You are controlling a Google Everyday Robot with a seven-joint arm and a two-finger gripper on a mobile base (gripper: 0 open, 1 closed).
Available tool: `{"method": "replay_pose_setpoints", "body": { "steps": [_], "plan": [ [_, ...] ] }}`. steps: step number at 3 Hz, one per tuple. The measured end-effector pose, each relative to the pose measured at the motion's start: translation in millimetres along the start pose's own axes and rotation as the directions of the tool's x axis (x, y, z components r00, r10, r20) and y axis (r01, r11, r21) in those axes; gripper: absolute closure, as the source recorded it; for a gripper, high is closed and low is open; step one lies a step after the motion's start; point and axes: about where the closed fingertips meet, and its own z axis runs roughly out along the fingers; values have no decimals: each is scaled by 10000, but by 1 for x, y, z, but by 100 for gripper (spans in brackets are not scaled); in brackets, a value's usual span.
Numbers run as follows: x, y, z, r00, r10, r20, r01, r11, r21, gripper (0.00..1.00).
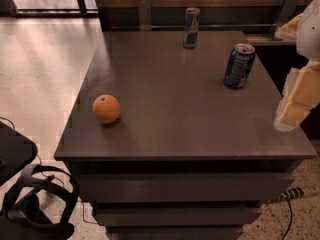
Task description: Pick orange
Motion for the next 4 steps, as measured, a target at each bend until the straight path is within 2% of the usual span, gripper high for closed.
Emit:
{"method": "replay_pose_setpoints", "body": {
  "steps": [1,2,3,4],
  "plan": [
    [0,0,0,10000,0,1,0,10000,2,0],
    [-10,-6,13,9988,134,465,-133,9999,-31,0],
    [-39,-12,49,9872,350,1554,-307,9991,-299,0],
    [-66,-13,92,9598,466,2767,-308,9977,-610,0]
  ]
}}
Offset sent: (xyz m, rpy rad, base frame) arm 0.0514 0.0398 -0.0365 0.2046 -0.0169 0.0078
